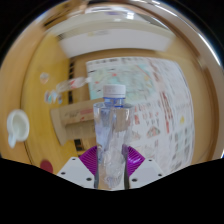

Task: Pour water

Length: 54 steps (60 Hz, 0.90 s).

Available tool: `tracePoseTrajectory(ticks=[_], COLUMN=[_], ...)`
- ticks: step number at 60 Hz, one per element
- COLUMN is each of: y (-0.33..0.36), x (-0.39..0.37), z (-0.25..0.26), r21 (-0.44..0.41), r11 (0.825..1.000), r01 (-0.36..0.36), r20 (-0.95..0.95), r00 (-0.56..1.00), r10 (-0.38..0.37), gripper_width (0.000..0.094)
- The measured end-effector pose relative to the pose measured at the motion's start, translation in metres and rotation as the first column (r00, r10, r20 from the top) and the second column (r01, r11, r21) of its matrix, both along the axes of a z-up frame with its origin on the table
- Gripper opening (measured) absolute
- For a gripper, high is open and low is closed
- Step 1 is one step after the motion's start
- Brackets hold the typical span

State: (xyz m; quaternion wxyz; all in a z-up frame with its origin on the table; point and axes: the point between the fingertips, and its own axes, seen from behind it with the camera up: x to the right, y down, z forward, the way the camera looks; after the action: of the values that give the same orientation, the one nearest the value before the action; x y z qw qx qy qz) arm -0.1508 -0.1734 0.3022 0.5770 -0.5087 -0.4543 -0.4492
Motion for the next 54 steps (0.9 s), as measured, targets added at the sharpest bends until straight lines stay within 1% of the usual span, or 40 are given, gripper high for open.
tracePoseTrajectory(ticks=[3,6,8,10,13,15,17,19,25,26,30,34,35,41,43,44,45,46,47,48,49,50,52,53,54], y=[0.001,0.006,0.01,0.013,0.02,0.025,0.034,0.04,0.058,0.06,0.075,0.082,0.078,0.083,0.081,0.081,0.081,0.075,0.078,0.075,0.073,0.073,0.072,0.072,0.072], x=[0.002,0.006,0.007,0.013,0.019,0.026,0.024,0.041,0.069,0.065,0.079,0.086,0.083,0.09,0.092,0.09,0.09,0.092,0.091,0.091,0.091,0.09,0.091,0.091,0.091], z=[0.015,0.023,0.024,0.022,0.011,0.001,-0.018,-0.028,-0.077,-0.089,-0.126,-0.155,-0.16,-0.203,-0.219,-0.213,-0.212,-0.215,-0.216,-0.213,-0.215,-0.213,-0.213,-0.213,-0.213], r21=[-0.008,-0.007,-0.028,-0.063,-0.107,-0.135,-0.147,-0.175,-0.249,-0.256,-0.298,-0.332,-0.343,-0.381,-0.405,-0.374,-0.355,-0.368,-0.352,-0.351,-0.358,-0.349,-0.35,-0.349,-0.351], r11=[1.0,1.0,0.998,0.993,0.985,0.981,0.98,0.972,0.957,0.956,0.942,0.927,0.924,0.906,0.896,0.909,0.916,0.912,0.917,0.918,0.916,0.92,0.92,0.921,0.921], r01=[-0.026,-0.029,-0.054,-0.1,-0.132,-0.142,-0.136,-0.154,-0.148,-0.14,-0.156,-0.174,-0.169,-0.185,-0.183,-0.185,-0.186,-0.181,-0.185,-0.185,-0.181,-0.18,-0.175,-0.173,-0.17], r20=[-0.184,-0.37,-0.491,-0.598,-0.728,-0.789,-0.832,-0.862,-0.9,-0.906,-0.918,-0.92,-0.918,-0.91,-0.9,-0.913,-0.919,-0.913,-0.919,-0.918,-0.914,-0.916,-0.914,-0.914,-0.913], r00=[0.983,0.929,0.871,0.801,0.686,0.615,0.552,0.502,0.4,0.381,0.317,0.276,0.268,0.251,0.254,0.249,0.25,0.255,0.255,0.261,0.268,0.272,0.278,0.279,0.279], r10=[0.024,0.024,0.034,0.043,0.013,-0.02,-0.048,-0.075,-0.172,-0.187,-0.238,-0.278,-0.292,-0.331,-0.355,-0.325,-0.305,-0.318,-0.301,-0.298,-0.304,-0.295,-0.295,-0.294,-0.297], gripper_width=[0.0334,0.0331,0.0334,0.0334,0.0332,0.0333,0.0332,0.0332,0.0332,0.0332,0.0333,0.0332,0.0332,0.0334,0.034,0.0346,0.0341,0.0346,0.0351,0.039,0.0366,0.0381,0.0399,0.0438,0.0444])
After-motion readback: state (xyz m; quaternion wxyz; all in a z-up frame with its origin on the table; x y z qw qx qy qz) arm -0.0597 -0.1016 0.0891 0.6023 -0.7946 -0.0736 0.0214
